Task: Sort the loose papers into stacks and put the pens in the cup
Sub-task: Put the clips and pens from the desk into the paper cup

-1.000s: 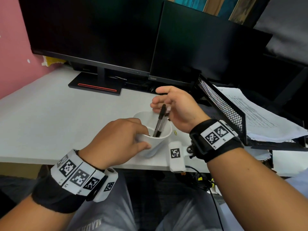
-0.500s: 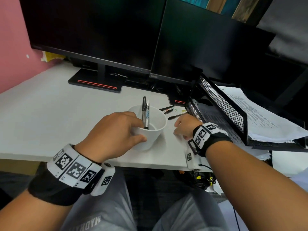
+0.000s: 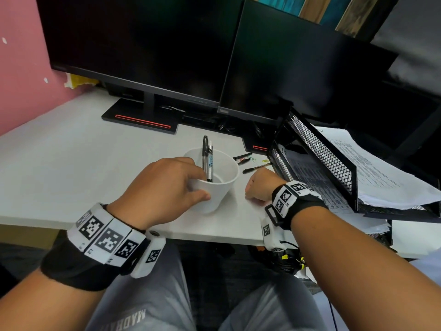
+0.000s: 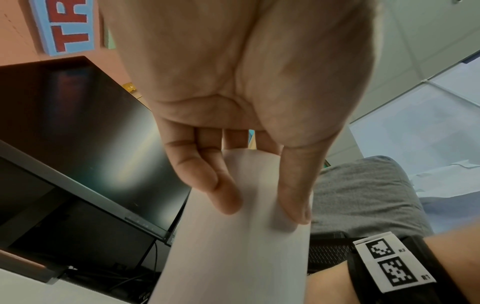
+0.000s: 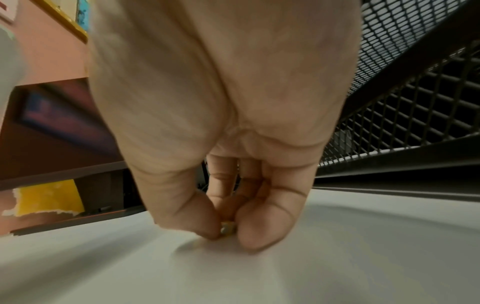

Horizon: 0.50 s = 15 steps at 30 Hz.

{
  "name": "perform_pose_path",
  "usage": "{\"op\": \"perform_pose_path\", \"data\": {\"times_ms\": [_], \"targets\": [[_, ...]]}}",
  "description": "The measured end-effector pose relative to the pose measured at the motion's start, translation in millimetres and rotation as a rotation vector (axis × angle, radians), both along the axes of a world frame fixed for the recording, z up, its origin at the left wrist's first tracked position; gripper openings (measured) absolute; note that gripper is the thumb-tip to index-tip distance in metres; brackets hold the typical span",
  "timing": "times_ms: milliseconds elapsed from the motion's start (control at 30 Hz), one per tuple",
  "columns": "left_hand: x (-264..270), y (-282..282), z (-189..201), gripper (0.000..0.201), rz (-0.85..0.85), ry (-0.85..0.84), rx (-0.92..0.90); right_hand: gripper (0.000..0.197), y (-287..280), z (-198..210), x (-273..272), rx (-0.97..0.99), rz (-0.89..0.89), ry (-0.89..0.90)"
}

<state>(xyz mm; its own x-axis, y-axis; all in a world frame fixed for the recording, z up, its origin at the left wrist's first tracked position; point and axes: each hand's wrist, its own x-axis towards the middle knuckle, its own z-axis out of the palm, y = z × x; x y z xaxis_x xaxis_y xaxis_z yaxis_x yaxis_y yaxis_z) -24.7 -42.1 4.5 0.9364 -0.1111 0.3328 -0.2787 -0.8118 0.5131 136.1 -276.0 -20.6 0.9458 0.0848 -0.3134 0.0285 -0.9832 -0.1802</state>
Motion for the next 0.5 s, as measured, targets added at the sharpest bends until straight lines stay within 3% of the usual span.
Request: {"op": "perform_pose_path", "data": {"times_ms": [67, 133, 200, 267, 367, 433, 500], "targets": [[0.2, 0.6, 0.5, 0.02, 0.005, 0.006, 0.0, 0.024, -1.4, 3.4, -0.7, 0.067, -0.036, 0.021], [0.0, 1.4, 1.0, 0.021, 0.007, 0.01, -0.005, 0.024, -6.1, 7.9, 2.2, 0.256, -0.108, 0.048], [-0.2, 2.0, 1.5, 0.022, 0.013, 0.011, -0.013, 0.014, -8.5, 12.8, 5.2, 0.629, -0.277, 0.077], [-0.4, 2.4, 2.2, 0.022, 0.02, 0.005, -0.021, 0.016, -8.6, 15.9, 8.9, 1.006, -0.445, 0.05], [0.7, 3.6, 2.6, 0.022, 0.024, 0.003, -0.018, 0.024, -10.7, 19.7, 18.5, 1.313, -0.603, 0.069], [1.5, 4.8, 2.5, 0.022, 0.025, 0.009, -0.022, 0.022, -7.5, 24.5, 26.7, 1.229, -0.59, 0.068], [2.1, 6.1, 2.3, 0.022, 0.026, 0.01, -0.024, 0.027, -3.1, 28.1, 38.3, 0.795, -0.436, -0.054]]}}
